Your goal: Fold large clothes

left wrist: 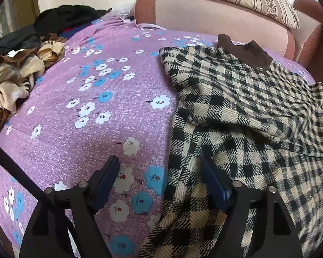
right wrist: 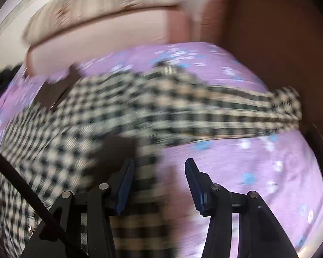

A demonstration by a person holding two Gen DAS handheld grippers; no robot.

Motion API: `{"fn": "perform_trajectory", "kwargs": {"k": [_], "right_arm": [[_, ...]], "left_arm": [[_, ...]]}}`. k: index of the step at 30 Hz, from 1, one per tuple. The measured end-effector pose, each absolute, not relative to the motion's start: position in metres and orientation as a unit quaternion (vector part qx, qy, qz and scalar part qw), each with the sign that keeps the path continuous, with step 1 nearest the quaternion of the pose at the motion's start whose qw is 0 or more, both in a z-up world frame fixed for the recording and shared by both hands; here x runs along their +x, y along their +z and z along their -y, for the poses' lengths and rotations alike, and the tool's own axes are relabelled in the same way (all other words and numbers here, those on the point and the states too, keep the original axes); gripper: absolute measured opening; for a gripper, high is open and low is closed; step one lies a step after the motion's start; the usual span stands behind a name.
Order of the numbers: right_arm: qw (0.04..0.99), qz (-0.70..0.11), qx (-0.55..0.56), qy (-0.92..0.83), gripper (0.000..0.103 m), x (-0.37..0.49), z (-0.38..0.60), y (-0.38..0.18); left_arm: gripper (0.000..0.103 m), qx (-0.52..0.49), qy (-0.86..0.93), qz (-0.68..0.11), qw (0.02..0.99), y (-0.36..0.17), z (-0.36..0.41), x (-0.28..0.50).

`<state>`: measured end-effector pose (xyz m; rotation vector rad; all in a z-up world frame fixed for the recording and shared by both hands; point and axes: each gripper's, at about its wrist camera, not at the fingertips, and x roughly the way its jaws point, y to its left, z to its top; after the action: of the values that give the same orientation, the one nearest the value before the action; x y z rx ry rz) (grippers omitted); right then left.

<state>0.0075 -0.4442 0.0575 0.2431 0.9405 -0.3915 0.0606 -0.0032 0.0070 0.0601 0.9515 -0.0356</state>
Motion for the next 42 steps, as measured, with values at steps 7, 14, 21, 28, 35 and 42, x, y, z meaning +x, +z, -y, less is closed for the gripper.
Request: {"fn": "perform_trajectory", "kwargs": {"k": [7, 14, 21, 28, 35, 42], "right_arm": [[0.796, -0.374, 0.311, -0.361, 0.054, -0.054, 0.614, 0.042], [0.775, -0.283, 0.447, -0.346, 0.053, -0.079, 0.704, 0.027], [0.782, -0.288, 0.406, -0.376, 0.049, -0.047, 0.726, 0.022], [0.787, -0.280, 0.395, -0.382, 0.007, -0.037, 0.714, 0.039], [0.818, -0.278, 0.349, -0.362, 0.007, -0.014, 0.673, 0.074], [0.885, -0.308, 0.244, -0.249, 0.006, 0.035, 0.573, 0.101]], "left_arm": [[0.088, 0.012, -0.011, -0.458, 0.889, 0.005, -0.002, 0.063], [0.095, 0.013, 0.003, -0.458, 0.889, 0.002, 0.000, 0.064], [0.096, 0.014, 0.003, -0.458, 0.889, 0.002, -0.002, 0.064], [0.098, 0.014, 0.008, -0.459, 0.888, 0.001, -0.001, 0.066], [0.099, 0.014, 0.007, -0.459, 0.888, 0.001, 0.000, 0.065], [0.099, 0.013, 0.005, -0.459, 0.888, 0.001, -0.002, 0.065]]}}
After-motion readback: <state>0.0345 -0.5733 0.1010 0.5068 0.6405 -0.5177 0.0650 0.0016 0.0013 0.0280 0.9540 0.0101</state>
